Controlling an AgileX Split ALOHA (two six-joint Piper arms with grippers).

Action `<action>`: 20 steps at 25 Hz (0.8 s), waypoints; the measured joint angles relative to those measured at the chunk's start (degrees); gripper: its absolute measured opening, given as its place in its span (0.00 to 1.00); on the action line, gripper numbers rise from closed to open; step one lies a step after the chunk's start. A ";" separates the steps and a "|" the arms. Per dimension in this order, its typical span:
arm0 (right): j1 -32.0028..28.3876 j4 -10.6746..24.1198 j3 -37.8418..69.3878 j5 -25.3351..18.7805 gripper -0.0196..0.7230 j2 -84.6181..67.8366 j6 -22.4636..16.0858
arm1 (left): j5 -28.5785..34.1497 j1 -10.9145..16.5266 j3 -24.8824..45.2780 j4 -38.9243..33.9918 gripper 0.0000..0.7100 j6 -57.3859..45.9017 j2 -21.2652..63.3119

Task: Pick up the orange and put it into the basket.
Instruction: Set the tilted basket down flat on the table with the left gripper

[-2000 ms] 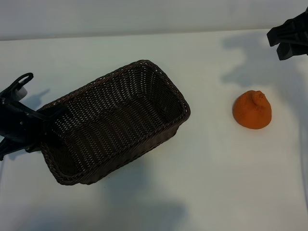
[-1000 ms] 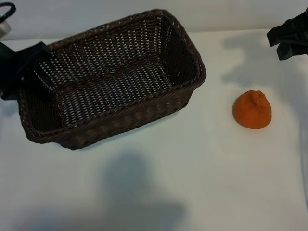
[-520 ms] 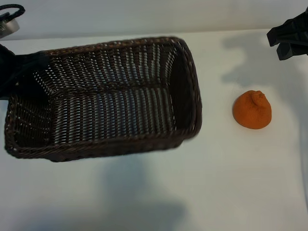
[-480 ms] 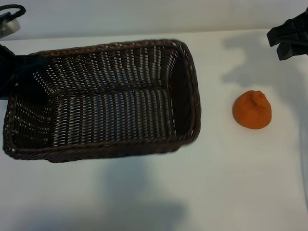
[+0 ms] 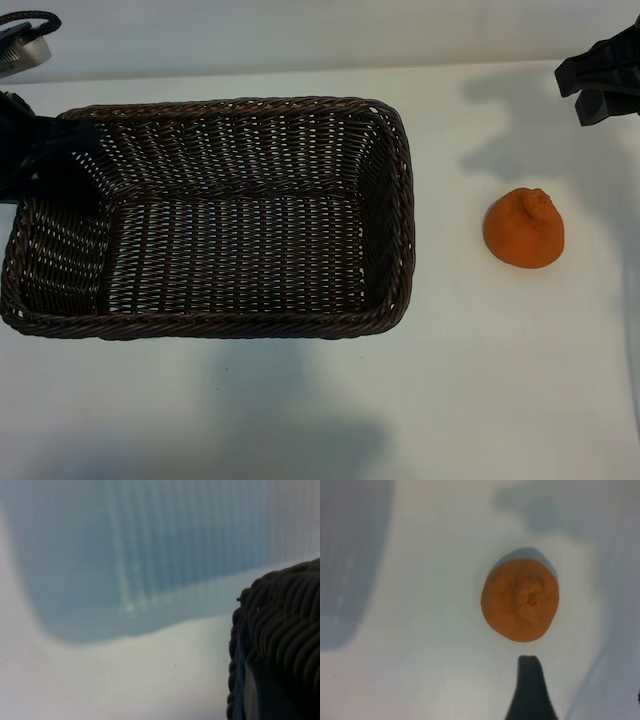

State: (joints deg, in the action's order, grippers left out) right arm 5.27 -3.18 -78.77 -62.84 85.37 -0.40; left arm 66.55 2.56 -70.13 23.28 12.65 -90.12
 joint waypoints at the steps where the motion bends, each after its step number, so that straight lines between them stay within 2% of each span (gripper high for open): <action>1: 0.00 0.00 0.00 0.00 0.68 0.00 0.00 | -0.06 0.00 0.00 0.00 0.22 -0.24 -0.20; 5: 0.00 0.00 0.00 0.00 0.68 0.00 0.00 | -0.42 -0.15 -0.88 0.00 0.22 -2.61 -1.73; 8: 0.00 0.00 0.00 0.00 0.68 0.00 0.00 | -0.85 -1.69 -2.83 -0.18 0.22 -4.62 -3.83; 14: 0.00 0.00 0.00 0.00 0.68 0.00 0.00 | -0.60 -8.94 -10.66 -0.16 0.22 -9.23 -10.62; 20: 0.00 0.00 0.00 0.00 0.68 0.00 0.00 | 0.70 -13.76 -17.67 -2.47 0.22 -15.36 -16.81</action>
State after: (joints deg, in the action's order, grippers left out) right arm 5.27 -3.18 -78.77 -62.84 85.37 -0.40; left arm 67.24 -11.20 -87.81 20.81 -2.71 -106.94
